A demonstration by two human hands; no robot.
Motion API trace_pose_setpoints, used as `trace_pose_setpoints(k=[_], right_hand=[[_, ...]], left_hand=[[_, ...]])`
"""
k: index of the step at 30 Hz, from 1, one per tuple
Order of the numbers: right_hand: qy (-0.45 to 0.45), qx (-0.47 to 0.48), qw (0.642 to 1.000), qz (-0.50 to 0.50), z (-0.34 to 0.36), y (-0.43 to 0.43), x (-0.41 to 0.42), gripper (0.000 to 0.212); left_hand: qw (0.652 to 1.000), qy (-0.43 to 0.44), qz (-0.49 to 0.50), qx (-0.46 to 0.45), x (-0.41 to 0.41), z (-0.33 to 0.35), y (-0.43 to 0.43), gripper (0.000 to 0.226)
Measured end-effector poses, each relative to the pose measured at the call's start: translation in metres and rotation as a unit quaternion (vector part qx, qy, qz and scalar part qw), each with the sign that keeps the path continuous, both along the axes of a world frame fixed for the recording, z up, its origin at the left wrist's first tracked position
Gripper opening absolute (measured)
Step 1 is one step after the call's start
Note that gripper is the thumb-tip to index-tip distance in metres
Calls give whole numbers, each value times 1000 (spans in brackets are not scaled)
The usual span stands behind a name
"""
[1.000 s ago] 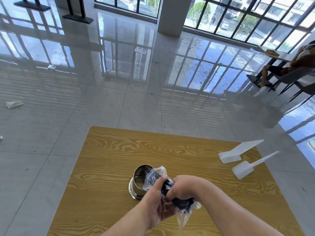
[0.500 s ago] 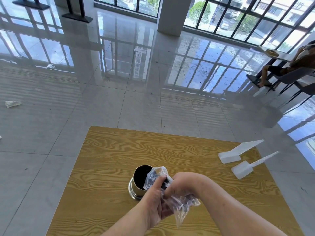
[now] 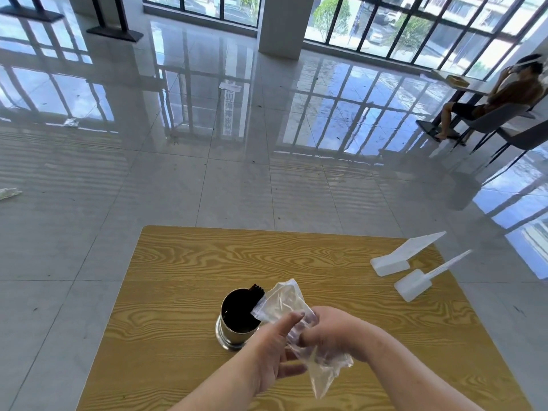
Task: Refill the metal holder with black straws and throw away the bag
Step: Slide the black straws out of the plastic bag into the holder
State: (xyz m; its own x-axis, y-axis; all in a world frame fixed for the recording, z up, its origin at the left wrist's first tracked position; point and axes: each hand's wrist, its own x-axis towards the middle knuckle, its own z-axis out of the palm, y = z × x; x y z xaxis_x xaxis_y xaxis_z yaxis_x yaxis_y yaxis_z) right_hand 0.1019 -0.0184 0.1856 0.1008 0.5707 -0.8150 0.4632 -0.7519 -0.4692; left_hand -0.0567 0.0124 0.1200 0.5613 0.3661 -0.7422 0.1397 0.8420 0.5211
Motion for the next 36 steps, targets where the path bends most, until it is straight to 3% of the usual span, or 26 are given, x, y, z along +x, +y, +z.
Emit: trace_pose_setpoints(k=[9, 14, 19, 23, 27, 31, 36], right_hand=[[96, 115, 965, -214, -38, -38, 34, 60], [115, 122, 943, -286, -64, -48, 46, 76], [37, 136, 937, -318, -81, -55, 60, 97], [-55, 124, 953, -272, -92, -64, 70, 89], [-71, 120, 966, -217, -95, -61, 59, 68], [-41, 132, 977, -161, -96, -44, 33, 53], [1, 159, 982, -103, -97, -17, -8, 54]], left_hand=[[994, 59, 14, 89, 25, 1, 10, 33], [985, 83, 0, 154, 36, -1, 11, 43], [975, 87, -15, 203, 42, -1, 15, 53], [964, 118, -55, 231, 48, -4, 18, 31], [928, 155, -45, 337, 47, 4, 23, 12], [857, 218, -21, 466, 32, 17, 41, 7], [785, 315, -18, 534, 1, 13, 75, 24]])
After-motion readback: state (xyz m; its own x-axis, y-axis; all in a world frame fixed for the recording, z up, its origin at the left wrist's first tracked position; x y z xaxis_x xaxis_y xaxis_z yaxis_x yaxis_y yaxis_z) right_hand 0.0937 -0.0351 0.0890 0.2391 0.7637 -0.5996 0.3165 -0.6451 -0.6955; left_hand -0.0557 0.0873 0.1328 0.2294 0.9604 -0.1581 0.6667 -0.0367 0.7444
